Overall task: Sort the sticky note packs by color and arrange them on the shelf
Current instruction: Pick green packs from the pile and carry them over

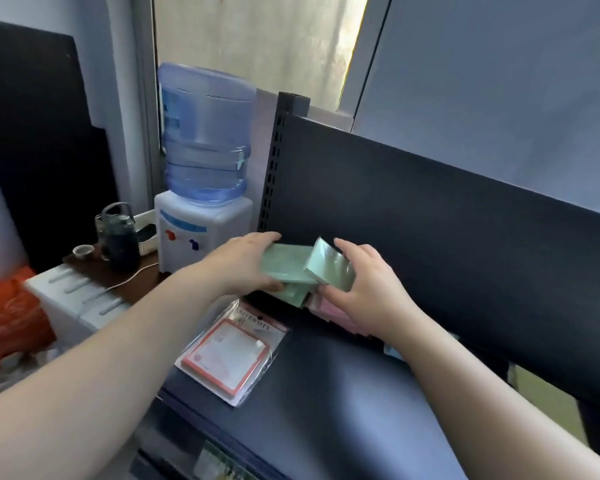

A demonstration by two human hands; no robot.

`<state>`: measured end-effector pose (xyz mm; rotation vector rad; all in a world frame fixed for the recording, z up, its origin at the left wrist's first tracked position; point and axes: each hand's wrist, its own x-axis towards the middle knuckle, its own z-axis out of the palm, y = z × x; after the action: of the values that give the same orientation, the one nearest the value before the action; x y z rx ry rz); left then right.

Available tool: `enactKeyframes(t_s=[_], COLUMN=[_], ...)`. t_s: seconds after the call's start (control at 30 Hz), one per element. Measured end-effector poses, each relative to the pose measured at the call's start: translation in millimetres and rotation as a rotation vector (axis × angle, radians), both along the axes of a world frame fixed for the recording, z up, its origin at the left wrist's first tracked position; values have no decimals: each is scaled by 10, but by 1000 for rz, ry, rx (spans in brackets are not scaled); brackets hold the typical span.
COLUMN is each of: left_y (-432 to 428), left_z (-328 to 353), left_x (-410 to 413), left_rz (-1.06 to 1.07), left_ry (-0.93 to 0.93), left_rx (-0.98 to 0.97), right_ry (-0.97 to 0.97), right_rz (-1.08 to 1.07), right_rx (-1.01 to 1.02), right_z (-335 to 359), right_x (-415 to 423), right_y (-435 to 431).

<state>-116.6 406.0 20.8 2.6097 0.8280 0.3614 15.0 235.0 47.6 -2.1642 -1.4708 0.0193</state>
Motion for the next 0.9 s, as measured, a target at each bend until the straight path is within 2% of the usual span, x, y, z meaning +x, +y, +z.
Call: enactKeyframes(t_s=[0.17, 0.33, 0.43, 0.53, 0.6, 0.73, 0.9], left_y=[92, 105, 68, -57, -188, -557, -1212], left_z=[-108, -159, -139, -42, 56, 257, 379], left_x=[-9, -13, 45, 121, 176, 346, 728], left_rz=[-78, -92, -92, -107, -146, -316, -537], left_ry=[-2, -2, 41, 97, 70, -8, 18], left_rx=[-126, -168, -143, -61, -10, 66, 132], right_ry=[3, -44, -42, -55, -73, -76, -78], right_rz=[-1, 36, 45, 43, 25, -78, -266], right_rx=[95, -102, -90, -49, -27, -15, 9], right_z=[-67, -271, -253, -166, -112, -6, 41], right_x=[-69, -36, 7, 49, 114, 333, 600], right_y=[416, 560, 479, 299, 130, -366, -1196])
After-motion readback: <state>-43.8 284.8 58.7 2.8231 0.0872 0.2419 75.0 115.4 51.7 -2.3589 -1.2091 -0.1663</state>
